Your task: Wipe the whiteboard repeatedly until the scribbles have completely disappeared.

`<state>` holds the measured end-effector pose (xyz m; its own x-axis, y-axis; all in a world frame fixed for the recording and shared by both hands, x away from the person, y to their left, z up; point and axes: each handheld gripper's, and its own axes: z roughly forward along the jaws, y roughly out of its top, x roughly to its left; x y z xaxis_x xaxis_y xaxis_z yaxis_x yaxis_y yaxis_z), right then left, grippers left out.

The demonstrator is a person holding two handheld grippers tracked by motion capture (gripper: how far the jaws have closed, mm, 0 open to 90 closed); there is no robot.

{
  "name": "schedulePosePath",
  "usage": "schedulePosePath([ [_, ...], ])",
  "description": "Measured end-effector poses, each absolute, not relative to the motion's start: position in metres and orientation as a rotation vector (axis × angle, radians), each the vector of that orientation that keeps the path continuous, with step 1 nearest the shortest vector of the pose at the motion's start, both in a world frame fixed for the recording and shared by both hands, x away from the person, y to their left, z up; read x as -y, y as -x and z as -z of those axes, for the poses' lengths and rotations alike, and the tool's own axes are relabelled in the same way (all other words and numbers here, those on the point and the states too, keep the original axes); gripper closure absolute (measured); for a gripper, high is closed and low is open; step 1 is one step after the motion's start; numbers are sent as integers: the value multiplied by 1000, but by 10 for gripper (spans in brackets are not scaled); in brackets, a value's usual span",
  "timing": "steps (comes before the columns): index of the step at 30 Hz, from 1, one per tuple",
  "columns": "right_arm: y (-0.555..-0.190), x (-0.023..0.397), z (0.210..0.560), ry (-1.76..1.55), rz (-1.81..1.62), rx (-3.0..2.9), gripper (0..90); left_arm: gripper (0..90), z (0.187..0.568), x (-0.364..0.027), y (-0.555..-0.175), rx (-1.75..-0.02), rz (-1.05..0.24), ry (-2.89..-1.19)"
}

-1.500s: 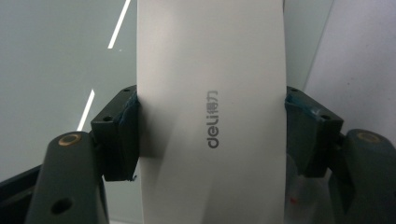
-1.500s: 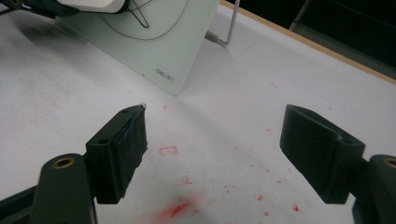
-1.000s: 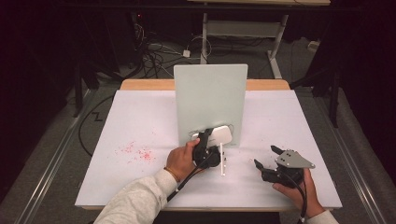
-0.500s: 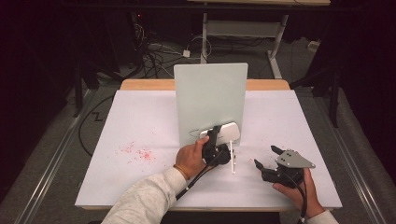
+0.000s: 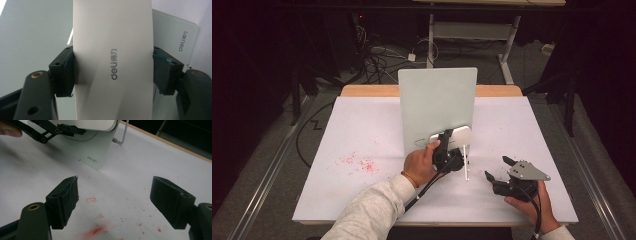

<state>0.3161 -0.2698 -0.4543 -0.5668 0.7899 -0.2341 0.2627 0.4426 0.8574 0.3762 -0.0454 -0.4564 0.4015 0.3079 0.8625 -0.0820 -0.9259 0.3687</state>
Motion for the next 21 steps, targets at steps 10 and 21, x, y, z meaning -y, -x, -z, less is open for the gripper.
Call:
schedulePosePath([
  [10,-315,270,454,-894,-1075,-2059,234,288,455,22,-374,-213,-1529,-2340],
  [21,-315,270,454,-892,-1072,-2063,234,288,468,-14,-367,-174,-1564,-2389],
])
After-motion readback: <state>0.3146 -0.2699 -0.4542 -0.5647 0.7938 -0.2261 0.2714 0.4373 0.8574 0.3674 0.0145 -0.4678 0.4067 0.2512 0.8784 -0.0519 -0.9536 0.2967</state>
